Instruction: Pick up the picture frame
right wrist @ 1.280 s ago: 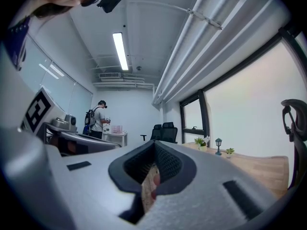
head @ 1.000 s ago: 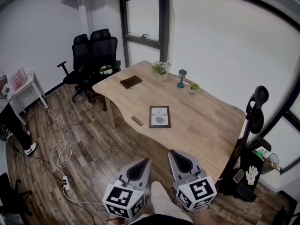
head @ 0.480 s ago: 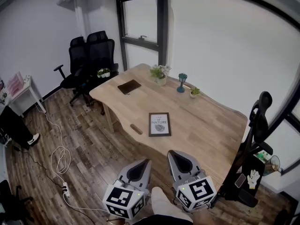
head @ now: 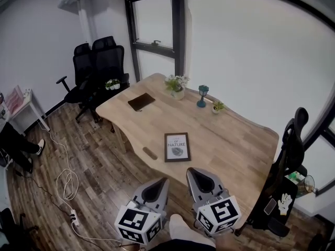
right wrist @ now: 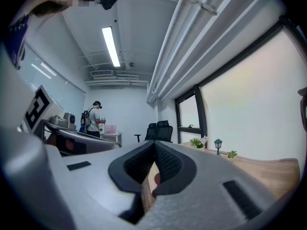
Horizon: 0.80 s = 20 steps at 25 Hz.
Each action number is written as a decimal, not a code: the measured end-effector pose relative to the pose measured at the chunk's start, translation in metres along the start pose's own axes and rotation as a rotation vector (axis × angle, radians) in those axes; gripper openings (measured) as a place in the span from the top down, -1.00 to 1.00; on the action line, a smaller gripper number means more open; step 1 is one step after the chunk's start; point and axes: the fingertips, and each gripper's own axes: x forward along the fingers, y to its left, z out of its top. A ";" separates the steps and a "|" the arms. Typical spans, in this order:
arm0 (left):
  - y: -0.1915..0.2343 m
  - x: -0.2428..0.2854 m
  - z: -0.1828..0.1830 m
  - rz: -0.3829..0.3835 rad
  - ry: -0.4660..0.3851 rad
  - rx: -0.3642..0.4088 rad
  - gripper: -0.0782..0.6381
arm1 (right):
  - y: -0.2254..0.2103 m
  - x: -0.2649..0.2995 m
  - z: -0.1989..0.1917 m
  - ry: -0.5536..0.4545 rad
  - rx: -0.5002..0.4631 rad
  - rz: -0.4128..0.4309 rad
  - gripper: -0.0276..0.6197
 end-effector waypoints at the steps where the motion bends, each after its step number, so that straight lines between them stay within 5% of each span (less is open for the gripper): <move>1: 0.002 0.005 0.001 0.000 0.001 0.001 0.77 | -0.004 0.004 0.000 0.000 0.001 0.000 0.91; 20: 0.042 0.095 0.010 0.039 0.009 -0.026 0.77 | -0.080 0.069 -0.017 0.047 0.000 0.027 0.91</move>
